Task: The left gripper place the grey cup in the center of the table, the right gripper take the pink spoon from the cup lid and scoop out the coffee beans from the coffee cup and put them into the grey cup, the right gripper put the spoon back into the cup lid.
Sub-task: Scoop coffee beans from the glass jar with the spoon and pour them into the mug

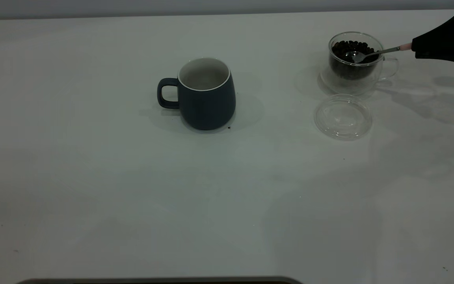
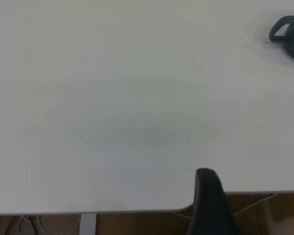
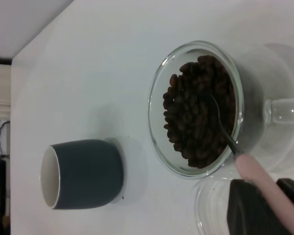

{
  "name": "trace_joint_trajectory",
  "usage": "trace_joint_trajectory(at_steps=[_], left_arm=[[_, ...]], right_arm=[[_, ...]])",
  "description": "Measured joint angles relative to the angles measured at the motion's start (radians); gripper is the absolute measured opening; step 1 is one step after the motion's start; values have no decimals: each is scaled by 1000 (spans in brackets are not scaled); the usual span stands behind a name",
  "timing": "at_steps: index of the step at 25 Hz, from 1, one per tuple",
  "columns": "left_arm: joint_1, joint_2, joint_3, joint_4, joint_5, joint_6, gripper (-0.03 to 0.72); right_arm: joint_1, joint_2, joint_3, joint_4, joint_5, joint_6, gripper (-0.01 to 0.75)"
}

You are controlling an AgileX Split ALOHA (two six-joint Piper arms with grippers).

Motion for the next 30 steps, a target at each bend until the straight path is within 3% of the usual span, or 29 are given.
trace_joint_trajectory(at_steps=[23,30], left_arm=[[0,0,0,0,0,0,513],[0,0,0,0,0,0,513]], right_arm=[[0,11,0,-19,78,163,100],[-38,11,0,38,76,169,100]])
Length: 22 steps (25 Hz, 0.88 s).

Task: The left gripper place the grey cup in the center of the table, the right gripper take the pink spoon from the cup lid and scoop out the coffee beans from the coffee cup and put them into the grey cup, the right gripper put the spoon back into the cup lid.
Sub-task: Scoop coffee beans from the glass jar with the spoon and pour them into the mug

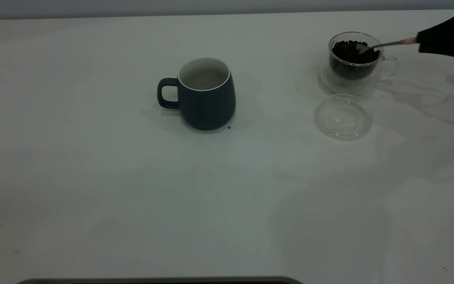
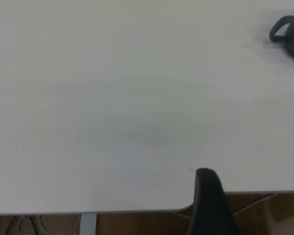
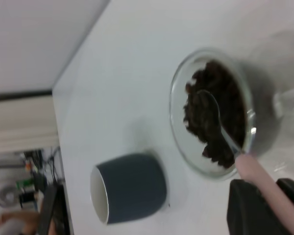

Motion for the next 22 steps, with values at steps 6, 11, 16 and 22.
trace_joint_trajectory(at_steps=[6,11,16,22], left_arm=[[0,0,0,0,0,3,513],[0,0,0,0,0,3,513],[0,0,0,0,0,3,513],[0,0,0,0,0,3,513]], right_arm=[[-22,3,0,10,8,34,100],[-22,39,0,19,70,51,100],[-22,42,0,52,103,51,100],[-22,42,0,72,103,51,100]])
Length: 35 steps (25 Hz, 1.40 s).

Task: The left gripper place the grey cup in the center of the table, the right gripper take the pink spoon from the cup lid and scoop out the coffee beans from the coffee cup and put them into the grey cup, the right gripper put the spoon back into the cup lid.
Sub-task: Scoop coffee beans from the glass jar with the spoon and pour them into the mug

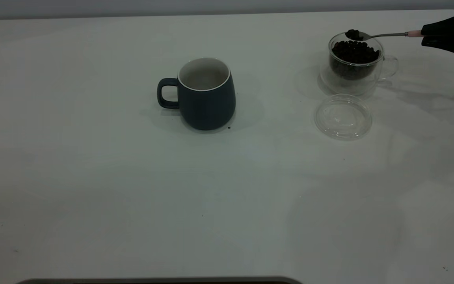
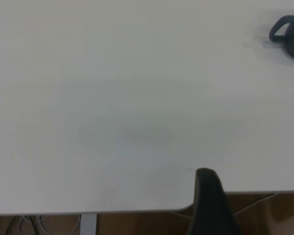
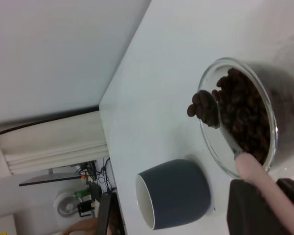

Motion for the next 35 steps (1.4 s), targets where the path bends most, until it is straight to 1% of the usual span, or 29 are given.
trace_joint_trajectory(at_steps=[3,7,23,35], left_arm=[[0,0,0,0,0,0,513],[0,0,0,0,0,-1,513],[0,0,0,0,0,-3,513],[0,0,0,0,0,-3,513]], right_arm=[[10,0,0,0,0,1,100],[54,0,0,0,0,6,100],[268,0,0,9,1,12,100],[442,0,0,92,1,15,100]])
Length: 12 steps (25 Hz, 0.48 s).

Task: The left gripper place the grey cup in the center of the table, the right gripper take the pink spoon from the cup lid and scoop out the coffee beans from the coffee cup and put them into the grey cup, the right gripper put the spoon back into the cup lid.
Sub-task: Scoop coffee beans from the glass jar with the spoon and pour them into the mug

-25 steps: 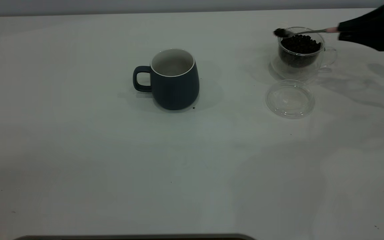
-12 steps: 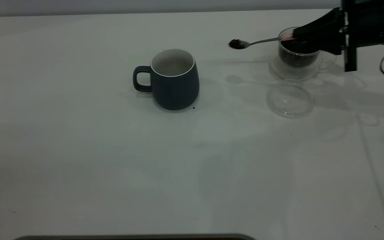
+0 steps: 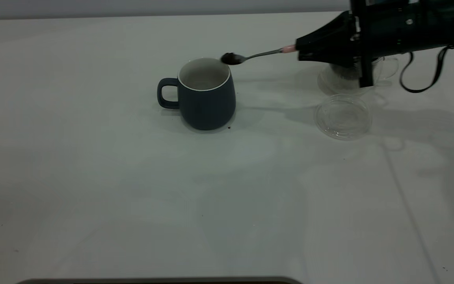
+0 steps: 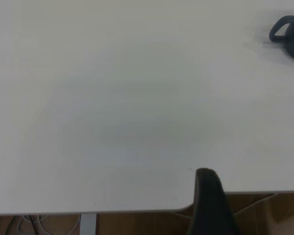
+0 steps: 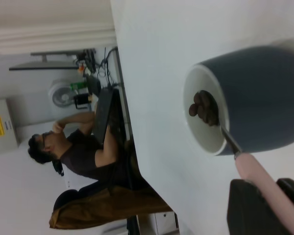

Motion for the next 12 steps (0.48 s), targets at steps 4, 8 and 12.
trace_joint_trajectory(at_steps=[4,8,12], left_arm=[[0,0,0,0,0,0,513],[0,0,0,0,0,0,513],[0,0,0,0,0,0,513]], right_arm=[[40,0,0,37,0,-18,100],[67,0,0,58,0,-51,100],[87,0,0,60,0,-152,100]])
